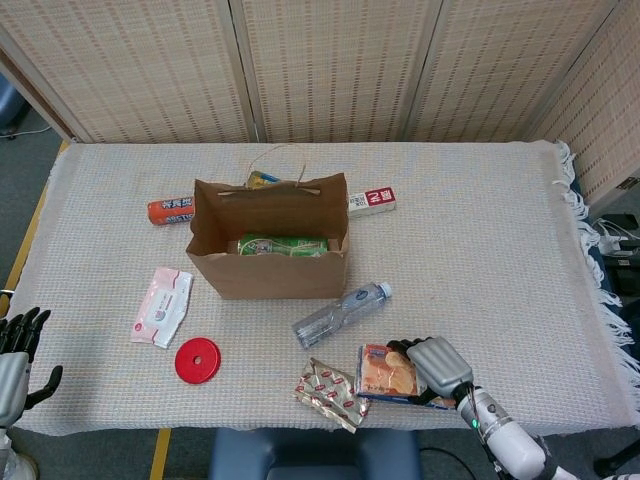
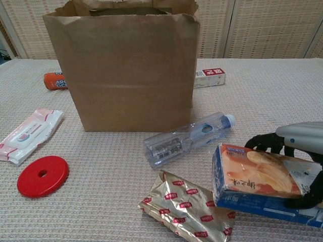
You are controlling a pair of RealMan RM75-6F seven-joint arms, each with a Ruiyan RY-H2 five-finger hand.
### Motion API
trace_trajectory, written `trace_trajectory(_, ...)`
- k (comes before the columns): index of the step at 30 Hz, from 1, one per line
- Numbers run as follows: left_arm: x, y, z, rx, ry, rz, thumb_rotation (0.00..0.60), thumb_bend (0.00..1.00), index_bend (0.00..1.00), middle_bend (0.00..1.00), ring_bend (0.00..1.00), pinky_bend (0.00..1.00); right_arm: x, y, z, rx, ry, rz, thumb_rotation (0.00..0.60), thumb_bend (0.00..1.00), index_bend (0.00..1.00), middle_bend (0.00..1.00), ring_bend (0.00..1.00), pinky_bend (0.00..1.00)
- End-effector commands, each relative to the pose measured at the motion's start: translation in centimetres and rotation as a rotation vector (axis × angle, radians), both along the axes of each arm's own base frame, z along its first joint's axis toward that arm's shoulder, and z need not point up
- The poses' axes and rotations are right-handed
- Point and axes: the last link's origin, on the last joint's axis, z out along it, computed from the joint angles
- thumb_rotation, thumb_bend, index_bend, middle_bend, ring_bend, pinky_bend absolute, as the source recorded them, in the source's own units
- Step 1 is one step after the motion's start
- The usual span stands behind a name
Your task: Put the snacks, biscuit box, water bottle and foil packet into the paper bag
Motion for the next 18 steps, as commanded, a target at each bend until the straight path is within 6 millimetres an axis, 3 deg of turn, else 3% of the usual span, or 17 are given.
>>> trace_trajectory(1, 0.0, 0.0, 0.0, 0.0, 0.0, 0.0, 0.6, 0.38, 0.0, 0.0, 0.0, 0.0, 0.9, -1.5, 2.0, -0.101, -0.113, -0.01, 0.6, 0.34, 0.63, 0.59, 0.66, 0.79)
trace_trajectory(14, 0.0, 0.0, 0.0, -0.005, 0.0, 0.0, 0.6, 0.38, 0.0, 0.0, 0.0, 0.0, 7.1, -9.2, 11.7, -0.57, -0.549, 0.047, 0.6, 0.34, 0.63, 0.59, 0.64, 0.79)
trace_trajectory(18, 0.0, 0.0, -0.1, -0.007, -0.001, -0.001, 0.6, 0.37, 0.0, 0.0, 0.0, 0.0, 9.7, -10.9, 12.9, -0.667, -0.621, 0.112, 0.6, 0.34, 0.62, 0.59, 0.63, 0.79)
